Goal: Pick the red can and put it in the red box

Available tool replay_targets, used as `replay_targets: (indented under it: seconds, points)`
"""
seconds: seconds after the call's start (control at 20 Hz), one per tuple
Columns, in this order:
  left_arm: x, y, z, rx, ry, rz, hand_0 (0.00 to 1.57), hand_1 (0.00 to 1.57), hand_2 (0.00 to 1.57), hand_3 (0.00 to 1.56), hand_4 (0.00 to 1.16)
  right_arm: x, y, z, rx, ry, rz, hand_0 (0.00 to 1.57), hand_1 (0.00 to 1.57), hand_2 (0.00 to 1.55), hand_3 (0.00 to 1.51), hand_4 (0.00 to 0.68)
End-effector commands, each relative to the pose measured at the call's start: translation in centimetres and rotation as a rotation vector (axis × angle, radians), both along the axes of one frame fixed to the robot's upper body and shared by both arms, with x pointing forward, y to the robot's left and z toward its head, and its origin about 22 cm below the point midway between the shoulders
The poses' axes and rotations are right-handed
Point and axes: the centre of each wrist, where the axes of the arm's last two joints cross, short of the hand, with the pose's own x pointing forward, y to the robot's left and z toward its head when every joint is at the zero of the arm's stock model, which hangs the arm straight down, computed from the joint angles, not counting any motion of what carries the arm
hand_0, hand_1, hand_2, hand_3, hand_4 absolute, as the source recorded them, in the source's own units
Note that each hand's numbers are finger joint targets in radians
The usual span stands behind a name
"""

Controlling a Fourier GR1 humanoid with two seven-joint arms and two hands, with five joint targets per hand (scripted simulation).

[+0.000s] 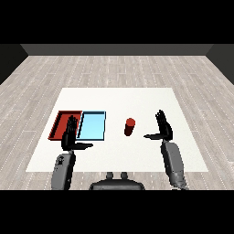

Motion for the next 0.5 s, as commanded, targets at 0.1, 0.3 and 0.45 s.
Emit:
replay_targets:
  seconds: [0.1, 0.3, 0.45]
  points:
    - [0.5, 1.1, -0.9, -0.01, -0.023, 0.021, 0.0, 0.0, 0.0, 0.0, 0.0, 2.4, 4.5, 0.0, 0.028, 0.074, 0.04, 0.0, 0.0, 0.0, 0.0, 0.0]
    - [0.1, -1.2, 0.6, -0.015, 0.0, 0.006, 0.0, 0.0, 0.0, 0.0, 0.0, 1.7, 3.2, -1.3, 0.04, 0.08, 0.033, 0.0, 0.0, 0.0, 0.0, 0.0]
    - [1.3, -1.8, 0.9, -0.022, -0.004, -0.016, 0.0, 0.0, 0.0, 0.0, 0.0, 4.1, 4.4, -2.1, 0.043, 0.095, 0.055, 0.0, 0.0, 0.0, 0.0, 0.0]
